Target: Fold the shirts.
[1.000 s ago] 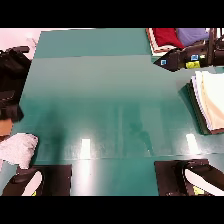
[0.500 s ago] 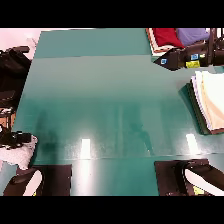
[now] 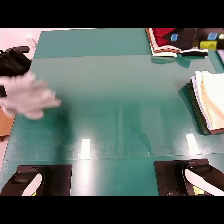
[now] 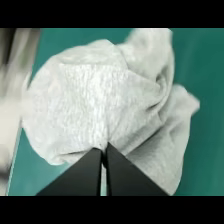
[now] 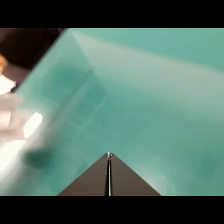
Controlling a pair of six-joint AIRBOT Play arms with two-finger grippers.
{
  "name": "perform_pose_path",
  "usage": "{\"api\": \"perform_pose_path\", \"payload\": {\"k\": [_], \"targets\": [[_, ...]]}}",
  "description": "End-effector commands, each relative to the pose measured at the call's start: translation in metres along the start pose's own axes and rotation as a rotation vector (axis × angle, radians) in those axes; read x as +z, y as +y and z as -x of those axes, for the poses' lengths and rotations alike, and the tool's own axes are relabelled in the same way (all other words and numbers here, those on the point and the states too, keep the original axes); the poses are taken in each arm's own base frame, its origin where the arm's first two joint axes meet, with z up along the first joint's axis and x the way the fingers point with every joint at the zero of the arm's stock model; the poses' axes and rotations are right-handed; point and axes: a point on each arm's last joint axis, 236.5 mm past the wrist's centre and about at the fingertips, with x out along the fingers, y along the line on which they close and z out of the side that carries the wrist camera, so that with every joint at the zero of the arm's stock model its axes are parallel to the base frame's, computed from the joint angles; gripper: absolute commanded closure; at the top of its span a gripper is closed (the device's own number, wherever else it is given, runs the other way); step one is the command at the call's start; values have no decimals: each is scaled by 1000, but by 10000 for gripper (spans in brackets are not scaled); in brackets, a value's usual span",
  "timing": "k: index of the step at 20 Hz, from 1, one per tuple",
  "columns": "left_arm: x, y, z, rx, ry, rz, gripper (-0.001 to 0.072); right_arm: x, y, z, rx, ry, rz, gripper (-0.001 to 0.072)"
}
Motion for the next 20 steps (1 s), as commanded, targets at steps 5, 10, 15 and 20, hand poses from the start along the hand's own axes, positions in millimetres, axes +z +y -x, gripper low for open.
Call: {"api": "perform_pose_path", "payload": {"k": [5,10,15,20], "targets": [[53,-216,42,-499,-134,-333,693,51,21,15,28,-51,74,698],[-34,-402,10,-798,-50,-665,688,65,23,24,21,-63,112,698],[-8,-418,-20,-769,-106,-677,212,59,6,32,-17,-33,85,698],[23,-260,-150,-440,162,-274,212,51,6,32,-13,0,83,698]]}}
